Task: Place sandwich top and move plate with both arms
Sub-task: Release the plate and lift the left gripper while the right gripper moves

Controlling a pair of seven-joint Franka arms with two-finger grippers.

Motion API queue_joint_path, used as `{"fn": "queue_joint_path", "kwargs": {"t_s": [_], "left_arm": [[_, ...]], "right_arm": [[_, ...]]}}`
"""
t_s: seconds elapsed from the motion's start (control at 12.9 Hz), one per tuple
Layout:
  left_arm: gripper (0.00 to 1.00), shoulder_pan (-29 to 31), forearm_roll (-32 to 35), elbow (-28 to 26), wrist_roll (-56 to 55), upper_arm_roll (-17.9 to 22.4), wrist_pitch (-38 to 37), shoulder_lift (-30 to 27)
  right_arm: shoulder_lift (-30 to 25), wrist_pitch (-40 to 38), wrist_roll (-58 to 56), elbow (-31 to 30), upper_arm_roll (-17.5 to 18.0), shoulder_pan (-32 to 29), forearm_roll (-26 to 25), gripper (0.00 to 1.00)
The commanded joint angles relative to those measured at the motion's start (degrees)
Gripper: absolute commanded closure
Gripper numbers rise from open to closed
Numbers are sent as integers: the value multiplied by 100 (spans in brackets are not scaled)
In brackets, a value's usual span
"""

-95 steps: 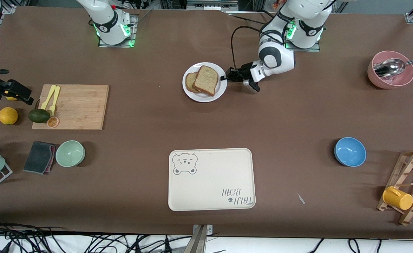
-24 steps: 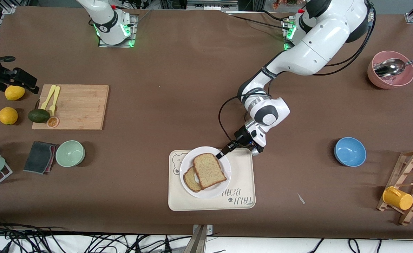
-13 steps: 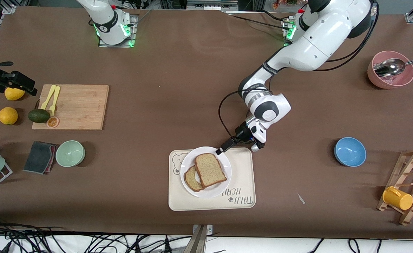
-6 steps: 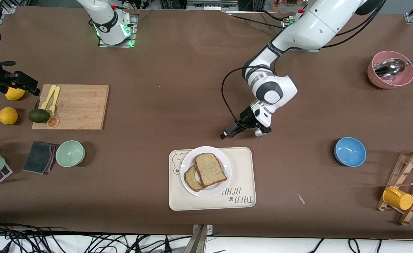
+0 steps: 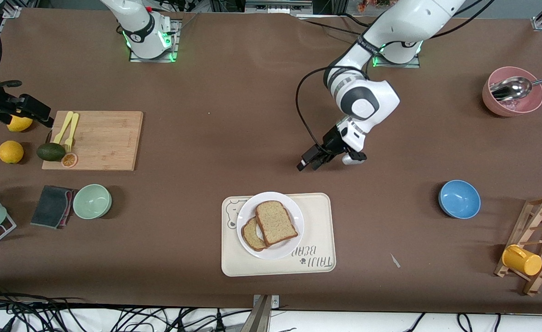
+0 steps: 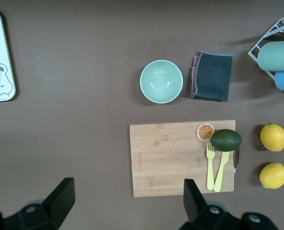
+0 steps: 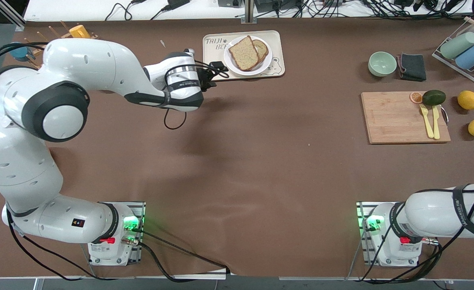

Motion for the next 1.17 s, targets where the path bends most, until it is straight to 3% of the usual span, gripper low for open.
{"fn": "queue_joint_path", "kwargs": {"t_s": [0.0,0.39,0.7,1.09], "left_arm": [[0,351,703,-456,-63,-14,-126,-501],[0,431,916,-78,-693,319,-372,-598],[0,379,925,-235,-696,487,-294,-668],[0,353,837,-183,-748,505,-293,-651]], "right_arm": [[14,60,34,-1,24,5,80,0],[199,227,25,52,6,155,62,0],[417,533,104,96,32,391,71,0],[1322,350,954,1149,24,1173,10,0]]}}
